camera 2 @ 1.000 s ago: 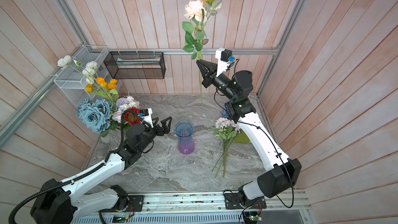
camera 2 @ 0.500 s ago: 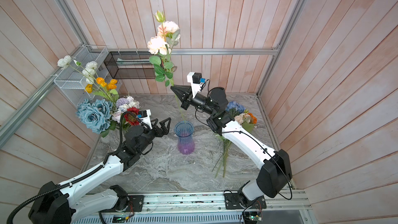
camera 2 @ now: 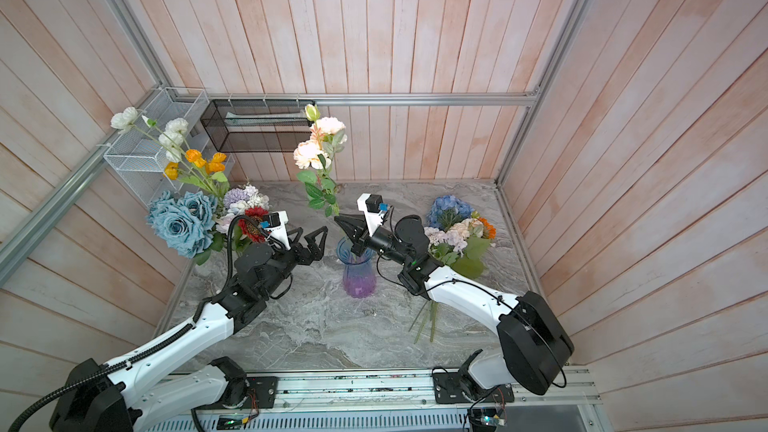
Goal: Arrange the flowers into the vase
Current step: 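Lower the cream rose stem into the blue-purple vase with the right gripper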
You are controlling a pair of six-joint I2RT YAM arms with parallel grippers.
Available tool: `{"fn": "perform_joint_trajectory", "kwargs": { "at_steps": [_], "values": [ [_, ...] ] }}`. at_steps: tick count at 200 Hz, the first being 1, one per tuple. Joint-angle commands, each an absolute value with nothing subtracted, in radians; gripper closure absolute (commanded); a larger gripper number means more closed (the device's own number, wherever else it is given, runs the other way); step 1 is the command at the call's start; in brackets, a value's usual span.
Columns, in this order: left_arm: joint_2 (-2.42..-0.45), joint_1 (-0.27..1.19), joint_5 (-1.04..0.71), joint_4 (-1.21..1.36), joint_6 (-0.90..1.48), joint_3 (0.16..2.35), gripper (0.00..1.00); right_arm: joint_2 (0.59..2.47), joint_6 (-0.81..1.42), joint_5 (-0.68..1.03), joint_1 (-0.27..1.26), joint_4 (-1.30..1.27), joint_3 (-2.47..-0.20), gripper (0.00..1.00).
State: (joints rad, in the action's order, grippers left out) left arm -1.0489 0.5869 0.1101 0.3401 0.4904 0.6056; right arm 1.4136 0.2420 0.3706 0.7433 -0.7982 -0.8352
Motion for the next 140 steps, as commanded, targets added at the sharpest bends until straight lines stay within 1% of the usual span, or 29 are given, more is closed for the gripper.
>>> {"fn": "perform_joint_trajectory", "kwargs": {
  "at_steps": [1,11,26,57,96,140],
  "values": [
    [-1.037,0.583,0.097,0.344,0.484,0.589,0.0,1.376,0.232,0.297,0.756,-0.802,-0.81,1.0],
    [-1.041,0.582,0.093,0.348,0.485,0.589,0.0,1.371,0.23,0.285,0.756,-0.778,-0.803,1.0],
    [-1.045,0.583,0.091,0.348,0.488,0.594,0.0,1.359,0.221,0.267,0.758,-0.731,-0.795,0.95],
    [-1.045,0.584,0.086,0.353,0.49,0.592,0.0,1.333,0.196,0.238,0.758,-0.634,-0.799,0.87],
    [-1.036,0.591,0.081,0.351,0.491,0.581,0.0,1.294,0.122,0.219,0.758,-0.42,-0.842,0.77],
    [-1.04,0.606,0.08,0.371,0.496,0.571,0.0,1.266,0.092,0.195,0.758,-0.262,-0.887,0.71]
  ]
}}
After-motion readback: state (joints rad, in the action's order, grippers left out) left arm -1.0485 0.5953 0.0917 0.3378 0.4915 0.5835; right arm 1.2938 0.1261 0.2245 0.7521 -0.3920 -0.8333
